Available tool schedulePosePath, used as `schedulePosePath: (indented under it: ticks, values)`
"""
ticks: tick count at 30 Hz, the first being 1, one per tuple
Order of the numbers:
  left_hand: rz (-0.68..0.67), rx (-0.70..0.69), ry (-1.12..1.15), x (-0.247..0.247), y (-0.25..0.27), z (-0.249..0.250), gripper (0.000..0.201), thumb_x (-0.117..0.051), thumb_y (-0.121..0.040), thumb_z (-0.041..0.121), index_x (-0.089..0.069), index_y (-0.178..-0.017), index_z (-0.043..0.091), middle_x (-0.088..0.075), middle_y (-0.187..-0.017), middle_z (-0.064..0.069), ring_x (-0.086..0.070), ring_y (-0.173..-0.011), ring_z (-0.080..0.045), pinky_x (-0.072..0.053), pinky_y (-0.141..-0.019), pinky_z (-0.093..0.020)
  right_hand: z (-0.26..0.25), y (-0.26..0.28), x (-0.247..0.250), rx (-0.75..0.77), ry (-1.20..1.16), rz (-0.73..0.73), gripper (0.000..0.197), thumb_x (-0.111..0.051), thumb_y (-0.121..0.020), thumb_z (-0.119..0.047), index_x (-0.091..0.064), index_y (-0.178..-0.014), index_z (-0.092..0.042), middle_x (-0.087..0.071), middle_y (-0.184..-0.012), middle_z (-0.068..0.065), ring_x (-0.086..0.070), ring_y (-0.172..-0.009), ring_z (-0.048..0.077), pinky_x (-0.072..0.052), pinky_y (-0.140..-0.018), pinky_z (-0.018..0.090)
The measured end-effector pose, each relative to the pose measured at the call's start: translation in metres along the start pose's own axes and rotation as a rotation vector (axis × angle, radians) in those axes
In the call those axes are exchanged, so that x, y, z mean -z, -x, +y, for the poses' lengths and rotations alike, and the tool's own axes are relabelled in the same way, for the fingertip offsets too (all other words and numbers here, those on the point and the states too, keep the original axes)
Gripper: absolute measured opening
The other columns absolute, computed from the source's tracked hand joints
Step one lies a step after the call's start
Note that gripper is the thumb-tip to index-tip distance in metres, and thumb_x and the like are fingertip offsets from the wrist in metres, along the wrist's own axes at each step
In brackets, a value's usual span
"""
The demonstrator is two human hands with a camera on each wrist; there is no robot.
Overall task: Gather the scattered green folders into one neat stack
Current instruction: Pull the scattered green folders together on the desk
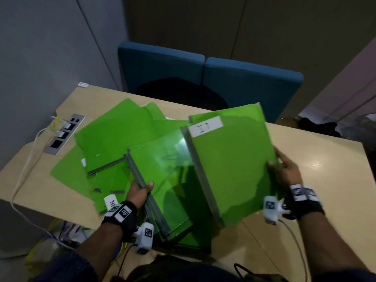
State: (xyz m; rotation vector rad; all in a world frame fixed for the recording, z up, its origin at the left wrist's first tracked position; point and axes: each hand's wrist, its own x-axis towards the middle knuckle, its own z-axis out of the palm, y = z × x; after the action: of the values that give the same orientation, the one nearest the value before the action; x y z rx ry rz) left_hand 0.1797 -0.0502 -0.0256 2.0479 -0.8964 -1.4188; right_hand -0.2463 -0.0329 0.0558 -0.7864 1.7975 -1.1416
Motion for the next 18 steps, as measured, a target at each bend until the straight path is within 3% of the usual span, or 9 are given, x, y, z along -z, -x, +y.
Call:
schedulePosePath:
  ticks: [2,4,6,7,9,12,15,17,18]
  values:
    - [-0.021,0.001,0.012,0.001,0.002,0.002,0.037,-0.063,-0.092,0.028,-0.048,-0.116,0.004,-0.062,-0.101,-0.017,-0.061,-0.1,-0.037,-0.049,-0.081,-0.04,0.016,0.001,-0.048,-0.037,0.024,-0.072,0.055,-0.064,-0.091,-0.001,-0.054,-0.141,-0.023,-0.068,-0.113,0.015,-0.065,-0.08,0.023,-0.058,-0.063,0.019]
    - [-0.047,-0.002,0.04,0.003,-0.001,0.0,0.053,-0.06,-0.091,0.043,-0.046,-0.125,0.006,-0.061,-0.117,-0.016,-0.059,-0.107,-0.034,-0.048,-0.089,-0.04,0.028,0.003,-0.09,-0.088,0.096,-0.113,0.053,-0.063,-0.092,-0.005,-0.055,-0.14,-0.027,-0.069,-0.117,0.01,-0.067,-0.084,0.024,-0.056,-0.072,0.023]
    - [-0.065,0.003,0.117,0.005,-0.007,-0.007,0.091,-0.055,-0.075,0.075,-0.04,-0.139,0.012,-0.053,-0.136,-0.008,-0.053,-0.119,-0.029,-0.042,-0.103,-0.043,0.038,0.003,-0.117,-0.114,0.269,-0.164,0.051,-0.062,-0.093,-0.016,-0.054,-0.139,-0.036,-0.07,-0.116,0.003,-0.069,-0.087,0.022,-0.054,-0.079,0.026]
    - [-0.081,0.009,0.164,0.006,-0.008,-0.009,0.106,-0.053,-0.064,0.086,-0.038,-0.142,0.016,-0.051,-0.137,-0.003,-0.051,-0.121,-0.025,-0.04,-0.105,-0.043,0.042,0.003,-0.127,-0.113,0.376,-0.186,0.051,-0.062,-0.092,-0.023,-0.052,-0.139,-0.039,-0.068,-0.119,0.0,-0.069,-0.091,0.023,-0.055,-0.083,0.03]
    - [-0.092,0.02,0.2,0.006,-0.012,-0.013,0.114,-0.057,-0.052,0.09,-0.04,-0.14,0.02,-0.054,-0.131,0.001,-0.054,-0.117,-0.023,-0.041,-0.103,-0.041,0.046,0.002,-0.144,-0.079,0.627,-0.224,0.049,-0.063,-0.091,-0.032,-0.054,-0.139,-0.034,-0.061,-0.127,0.003,-0.063,-0.11,0.028,-0.052,-0.096,0.04]
    - [-0.103,0.005,0.137,0.005,-0.013,-0.013,0.108,-0.072,-0.052,0.078,-0.04,-0.134,0.015,-0.06,-0.126,-0.007,-0.058,-0.115,-0.029,-0.048,-0.1,-0.047,0.05,0.005,-0.165,-0.02,0.835,-0.255,0.05,-0.066,-0.09,-0.037,-0.057,-0.137,-0.024,-0.051,-0.133,0.009,-0.049,-0.126,0.031,-0.044,-0.106,0.046]
    - [-0.084,-0.027,0.1,0.003,-0.009,-0.01,0.078,-0.081,-0.071,0.041,-0.039,-0.129,0.011,-0.059,-0.117,-0.004,-0.057,-0.11,-0.026,-0.047,-0.096,-0.039,0.053,0.007,-0.174,-0.053,0.798,-0.209,0.05,-0.066,-0.089,-0.04,-0.059,-0.134,-0.022,-0.048,-0.133,0.007,-0.051,-0.124,0.03,-0.046,-0.104,0.047]
    - [-0.073,-0.04,0.198,0.007,-0.008,-0.009,0.056,-0.075,-0.082,0.016,-0.042,-0.127,0.012,-0.059,-0.114,-0.004,-0.055,-0.109,-0.025,-0.044,-0.093,-0.035,0.055,0.004,-0.172,-0.064,0.755,-0.19,0.04,-0.063,-0.091,-0.04,-0.066,-0.125,-0.018,-0.05,-0.13,0.007,-0.053,-0.121,0.029,-0.045,-0.104,0.045]
    - [-0.066,-0.062,0.239,0.012,-0.009,-0.009,0.052,-0.073,-0.083,0.011,-0.044,-0.126,0.012,-0.061,-0.114,-0.005,-0.056,-0.109,-0.025,-0.044,-0.094,-0.036,0.054,0.002,-0.17,-0.054,0.746,-0.182,0.036,-0.061,-0.093,-0.039,-0.07,-0.119,-0.016,-0.053,-0.127,0.009,-0.054,-0.12,0.03,-0.045,-0.103,0.044]
